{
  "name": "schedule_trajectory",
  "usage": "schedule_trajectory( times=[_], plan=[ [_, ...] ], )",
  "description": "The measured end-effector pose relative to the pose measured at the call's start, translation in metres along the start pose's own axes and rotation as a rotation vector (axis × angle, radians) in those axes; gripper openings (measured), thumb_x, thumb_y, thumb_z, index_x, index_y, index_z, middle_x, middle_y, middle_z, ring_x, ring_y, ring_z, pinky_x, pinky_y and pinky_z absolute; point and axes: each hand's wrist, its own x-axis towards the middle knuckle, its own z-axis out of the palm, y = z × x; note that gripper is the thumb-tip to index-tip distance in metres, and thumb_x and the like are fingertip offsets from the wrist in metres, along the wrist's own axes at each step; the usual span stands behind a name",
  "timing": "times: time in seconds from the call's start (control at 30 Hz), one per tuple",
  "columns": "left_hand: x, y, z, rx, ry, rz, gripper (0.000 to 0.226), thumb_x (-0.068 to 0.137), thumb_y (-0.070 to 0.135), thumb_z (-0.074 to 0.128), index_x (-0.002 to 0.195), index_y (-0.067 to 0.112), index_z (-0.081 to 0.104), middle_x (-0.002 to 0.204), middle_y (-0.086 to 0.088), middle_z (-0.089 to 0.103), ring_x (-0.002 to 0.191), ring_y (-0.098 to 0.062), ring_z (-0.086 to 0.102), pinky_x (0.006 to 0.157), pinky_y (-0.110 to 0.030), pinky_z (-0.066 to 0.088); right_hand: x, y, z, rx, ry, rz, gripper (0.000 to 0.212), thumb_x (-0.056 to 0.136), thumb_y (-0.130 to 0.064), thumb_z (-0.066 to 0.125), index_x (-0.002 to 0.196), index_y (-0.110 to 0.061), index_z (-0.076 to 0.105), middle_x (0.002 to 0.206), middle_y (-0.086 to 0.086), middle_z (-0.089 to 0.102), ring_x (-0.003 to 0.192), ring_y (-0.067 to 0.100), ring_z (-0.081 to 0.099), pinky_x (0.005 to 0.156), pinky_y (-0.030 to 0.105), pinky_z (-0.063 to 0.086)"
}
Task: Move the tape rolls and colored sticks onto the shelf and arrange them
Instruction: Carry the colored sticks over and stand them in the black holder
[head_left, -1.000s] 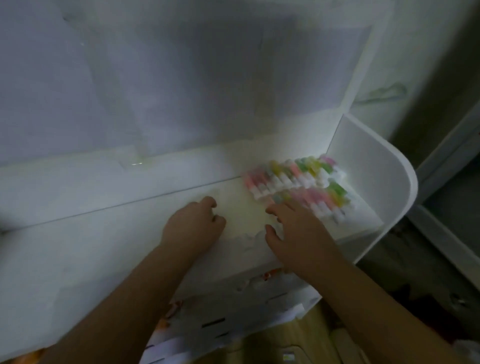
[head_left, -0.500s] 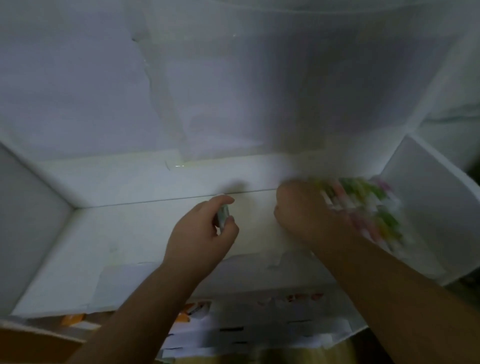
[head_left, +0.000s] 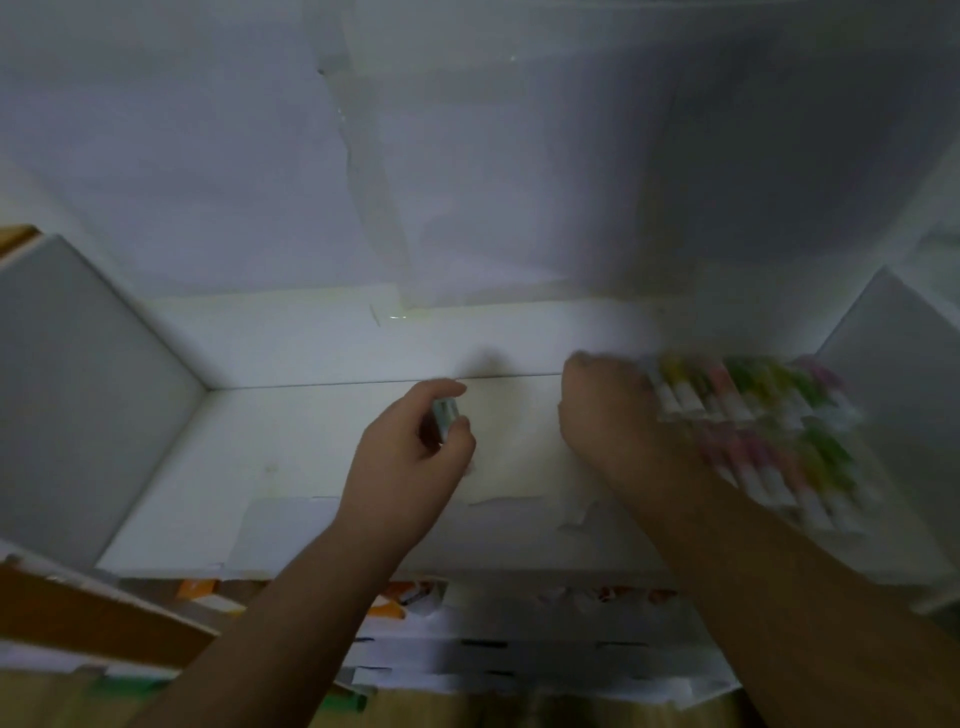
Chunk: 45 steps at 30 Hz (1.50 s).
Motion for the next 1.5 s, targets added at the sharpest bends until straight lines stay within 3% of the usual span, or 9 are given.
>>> schedule_trajectory(
  times=[0.13,0.23,0.33,0.5,0.7,0.97,1.23,1.4,1.5],
  plan=[
    [-0.001,-0.004,-0.008,-0.008,-0.002,-0.076,0.031,0.094,0.019,0.060,0.122,0.031,0.059,0.084,0.006,0.061,0.071,0.008,0.062,0.057,-0.004,0.044,0.005,0.009,0.009,0.157,0.089,-0.017,0.004,0.086,-0.016,0.062,0.088,-0.013,0.061,0.073,0.001,0.049,0.084,0.028,0.063,0.069,0.032,0.047],
    [0.000,-0.008,-0.017,0.012,0.011,-0.073,0.044,0.096,0.018,0.056,0.135,0.036,0.053,0.079,0.006,0.059,0.067,0.008,0.059,0.055,-0.004,0.041,0.000,0.014,0.015,0.381,0.205,-0.016,0.019,0.092,-0.028,0.057,0.081,-0.012,0.058,0.072,0.001,0.050,0.077,0.030,0.061,0.064,0.029,0.041],
    [0.000,-0.014,-0.027,0.022,0.034,-0.079,0.065,0.097,0.023,0.057,0.150,0.044,0.027,0.087,0.008,0.061,0.072,0.007,0.059,0.056,-0.005,0.042,-0.014,0.003,0.002,0.722,0.129,0.048,0.033,0.094,-0.051,0.056,0.085,-0.019,0.060,0.065,-0.008,0.054,0.064,0.012,0.057,0.054,0.021,0.032],
    [-0.008,-0.026,-0.055,-0.019,0.058,-0.085,0.057,0.094,0.024,0.063,0.143,0.040,0.040,0.084,0.010,0.067,0.079,0.006,0.061,0.061,-0.008,0.043,-0.059,-0.043,-0.030,1.343,-0.052,-0.018,0.020,0.094,-0.031,0.067,0.110,-0.020,0.070,0.084,-0.010,0.075,0.074,0.008,0.069,0.070,0.021,0.056],
    [-0.048,-0.052,-0.124,-0.127,0.140,-0.104,0.012,0.086,0.025,0.065,0.091,0.034,0.071,0.075,0.014,0.070,0.067,-0.001,0.063,0.057,-0.009,0.042,-0.110,-0.116,-0.055,1.276,-0.103,-0.195,0.008,0.091,-0.017,0.069,0.092,-0.022,0.074,0.083,-0.005,0.075,0.079,0.010,0.071,0.081,0.030,0.056],
    [-0.120,-0.120,-0.247,-0.278,0.254,-0.107,0.012,0.083,0.028,0.069,0.081,0.017,0.066,0.071,-0.002,0.066,0.064,-0.021,0.061,0.062,-0.041,0.053,-0.187,-0.250,-0.078,1.292,-0.210,-0.298,0.011,0.092,-0.014,0.063,0.090,-0.018,0.073,0.089,0.003,0.075,0.087,0.022,0.071,0.093,0.052,0.054],
    [-0.196,-0.203,-0.367,-0.232,0.306,-0.137,0.026,0.092,0.031,0.066,0.086,0.006,0.065,0.070,-0.006,0.065,0.058,-0.010,0.055,0.057,-0.029,0.046,-0.253,-0.392,-0.078,1.310,-0.265,-0.470,0.014,0.095,-0.022,0.064,0.094,-0.031,0.074,0.087,-0.011,0.076,0.081,0.005,0.072,0.070,0.017,0.053],
    [-0.225,-0.243,-0.424,-0.244,0.326,-0.183,0.018,0.092,0.026,0.067,0.090,0.009,0.067,0.071,0.000,0.069,0.062,-0.011,0.064,0.056,-0.020,0.050,-0.275,-0.460,-0.076,1.293,-0.308,-0.524,0.008,0.093,-0.022,0.068,0.093,-0.024,0.075,0.088,0.003,0.075,0.086,0.024,0.071,0.080,0.041,0.058],
    [-0.236,-0.272,-0.460,-0.192,0.387,-0.229,0.017,0.091,0.033,0.068,0.086,0.017,0.069,0.074,-0.002,0.069,0.069,-0.027,0.065,0.062,-0.044,0.055,-0.281,-0.496,-0.070,1.277,-0.342,-0.545,0.009,0.093,-0.027,0.068,0.091,-0.024,0.076,0.089,0.001,0.076,0.088,0.020,0.071,0.082,0.042,0.057]
  ],
)
